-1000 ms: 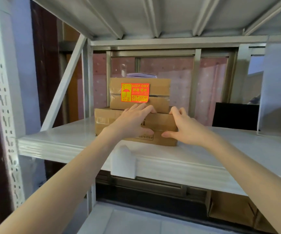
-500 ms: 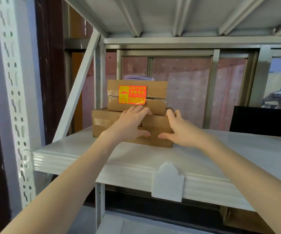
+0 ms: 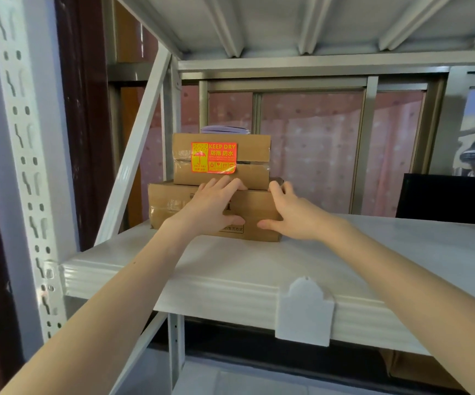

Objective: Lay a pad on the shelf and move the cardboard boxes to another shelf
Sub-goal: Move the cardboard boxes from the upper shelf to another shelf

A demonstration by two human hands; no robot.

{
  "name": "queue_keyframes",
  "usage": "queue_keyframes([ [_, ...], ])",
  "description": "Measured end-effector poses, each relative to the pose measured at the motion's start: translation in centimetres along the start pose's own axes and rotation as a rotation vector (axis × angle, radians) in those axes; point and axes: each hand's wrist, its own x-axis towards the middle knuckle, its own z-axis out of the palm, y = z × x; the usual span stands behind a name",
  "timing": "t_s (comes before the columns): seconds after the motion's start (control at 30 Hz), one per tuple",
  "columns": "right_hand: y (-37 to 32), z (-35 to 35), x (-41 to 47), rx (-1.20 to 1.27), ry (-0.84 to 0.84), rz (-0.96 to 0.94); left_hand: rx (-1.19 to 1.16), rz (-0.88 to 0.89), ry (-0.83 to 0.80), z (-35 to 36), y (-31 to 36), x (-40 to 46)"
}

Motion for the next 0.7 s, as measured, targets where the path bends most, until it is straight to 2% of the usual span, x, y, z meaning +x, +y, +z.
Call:
queue_keyframes([
  [0.1, 0.9, -0.7, -1.2, 0.060, -0.042, -0.008, 0.019, -0.014, -0.019, -0.4, 0.9, -0.1],
  [0.17, 1.5, -1.6, -2.8, 0.080, -0.007, -0.016, 0.051, -0.009, -0.015, -0.7, 2.2, -0.2],
  [0.27, 3.1, -3.6, -5.7, 0.054, 0.094, -0.023, 0.085, 0.089, 0.108, -1.2, 5.6, 0.1],
  [0.4, 6.8, -6.5, -9.4, -0.019, 0.170, -0.023, 0.046, 0.186, 0.203, -1.9, 11.9, 1.2],
  [0.7, 18.4, -12.5, -20.7, -0.107, 0.221, 0.053, -0.005, 0.274, 0.217, -0.5, 27.3, 5.6],
])
